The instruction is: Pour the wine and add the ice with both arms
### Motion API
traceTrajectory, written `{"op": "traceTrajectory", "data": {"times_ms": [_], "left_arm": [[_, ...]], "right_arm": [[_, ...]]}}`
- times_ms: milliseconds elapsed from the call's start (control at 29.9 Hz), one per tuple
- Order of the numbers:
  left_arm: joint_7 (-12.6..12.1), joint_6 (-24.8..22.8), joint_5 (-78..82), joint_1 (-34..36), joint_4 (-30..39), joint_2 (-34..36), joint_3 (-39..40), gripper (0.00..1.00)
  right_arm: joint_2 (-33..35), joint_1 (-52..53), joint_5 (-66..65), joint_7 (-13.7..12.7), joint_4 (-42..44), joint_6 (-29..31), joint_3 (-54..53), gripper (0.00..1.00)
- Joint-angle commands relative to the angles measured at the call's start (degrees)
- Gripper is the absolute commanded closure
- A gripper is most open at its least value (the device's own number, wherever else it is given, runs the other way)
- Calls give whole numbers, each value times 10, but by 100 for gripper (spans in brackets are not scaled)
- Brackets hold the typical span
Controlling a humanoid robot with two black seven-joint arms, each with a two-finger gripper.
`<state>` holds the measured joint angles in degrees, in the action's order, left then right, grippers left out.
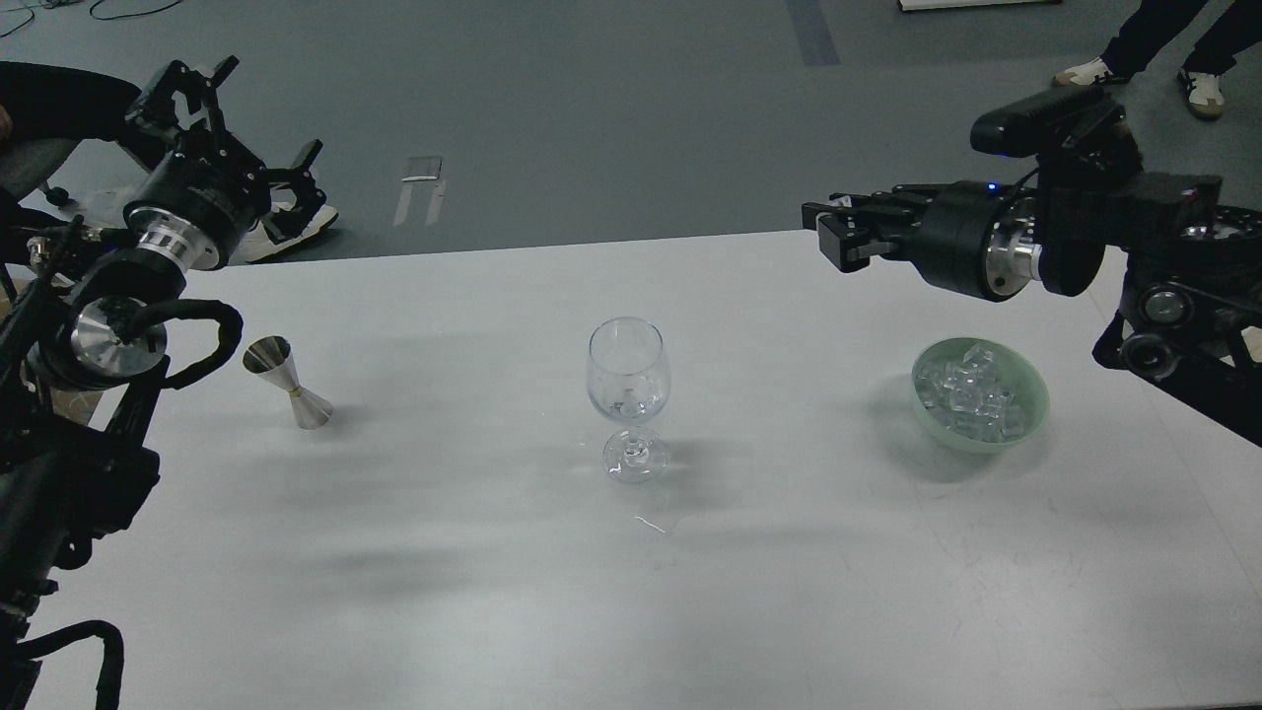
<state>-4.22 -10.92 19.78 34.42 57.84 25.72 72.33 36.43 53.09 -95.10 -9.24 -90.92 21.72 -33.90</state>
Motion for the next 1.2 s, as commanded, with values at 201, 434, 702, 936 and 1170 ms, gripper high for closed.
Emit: {"op": "traceTrajectory", "data": {"times_ms": [201, 434, 702, 936, 1170], "left_arm": [[0, -1, 0, 3, 0, 6, 1, 4], [0, -1, 0, -1, 0, 8, 1, 4], [0, -1, -1, -3, 0, 9, 1, 4], [0, -2, -1, -3, 0, 13, 2, 4], [1, -1, -1, -3, 0, 13, 2, 4]], "right_arm": [[-102, 31, 0, -31, -14, 1, 2, 81], [-142, 25, -4, -50, -11, 1, 9, 81], [-173, 18, -9, -51, -6, 1, 33, 81], [-179, 13, -9, -52, -2, 1, 49, 81], [-181, 13, -8, -52, 8, 1, 56, 81]]}}
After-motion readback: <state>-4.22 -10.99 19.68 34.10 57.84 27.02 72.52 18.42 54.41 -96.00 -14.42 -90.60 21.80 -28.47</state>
